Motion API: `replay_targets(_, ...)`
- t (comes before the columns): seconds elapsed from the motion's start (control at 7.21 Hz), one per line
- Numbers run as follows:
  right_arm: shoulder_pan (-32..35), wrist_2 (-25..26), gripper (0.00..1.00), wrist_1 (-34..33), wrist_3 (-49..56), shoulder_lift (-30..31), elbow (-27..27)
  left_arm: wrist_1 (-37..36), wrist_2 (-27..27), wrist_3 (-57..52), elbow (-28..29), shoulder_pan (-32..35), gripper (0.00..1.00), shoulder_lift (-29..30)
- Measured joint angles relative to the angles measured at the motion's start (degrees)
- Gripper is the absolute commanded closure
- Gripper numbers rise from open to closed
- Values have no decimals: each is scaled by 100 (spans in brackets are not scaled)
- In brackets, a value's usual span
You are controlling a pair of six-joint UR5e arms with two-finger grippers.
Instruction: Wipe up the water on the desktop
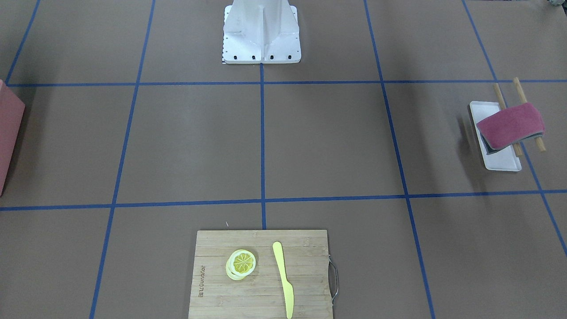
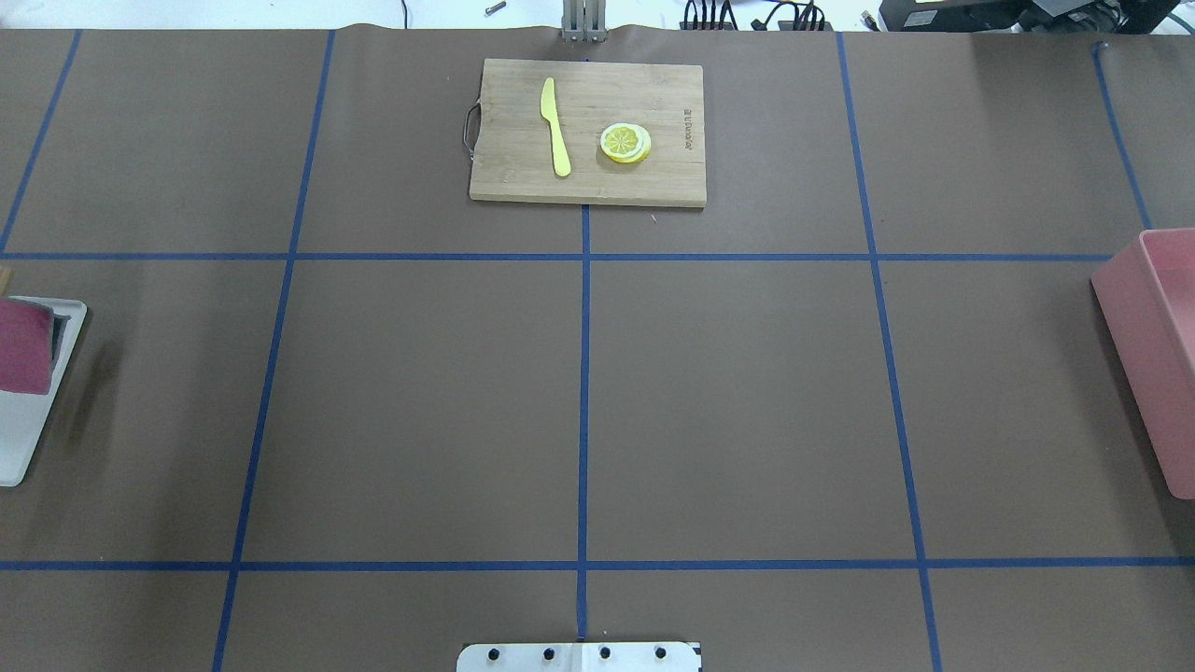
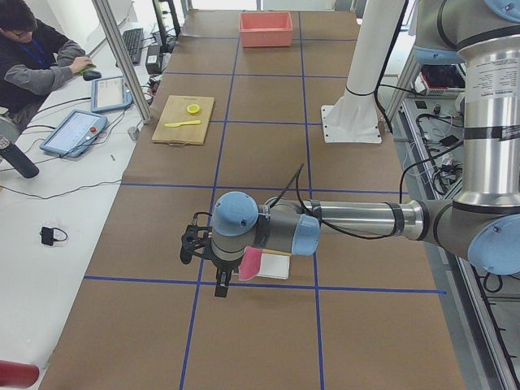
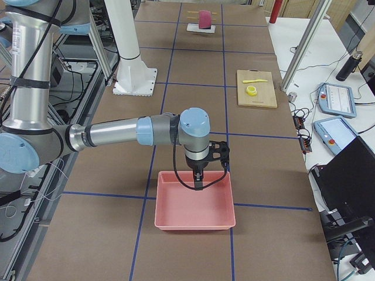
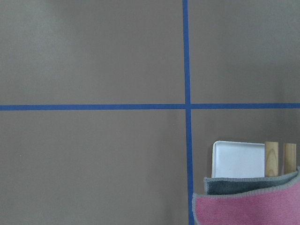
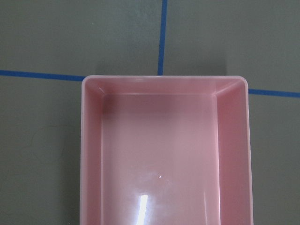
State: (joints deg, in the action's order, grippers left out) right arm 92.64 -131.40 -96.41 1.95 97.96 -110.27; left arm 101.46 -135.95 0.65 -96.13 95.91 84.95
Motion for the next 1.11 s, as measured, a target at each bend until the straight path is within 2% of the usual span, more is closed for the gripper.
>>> replay_targets(0.42, 8, 18, 0, 172, -55, -126, -105, 926, 5, 18, 101, 3, 1, 84)
replay_targets(1.11, 29, 49, 0, 372, 91, -101, -125, 1390, -7, 31, 275, -5, 1, 282)
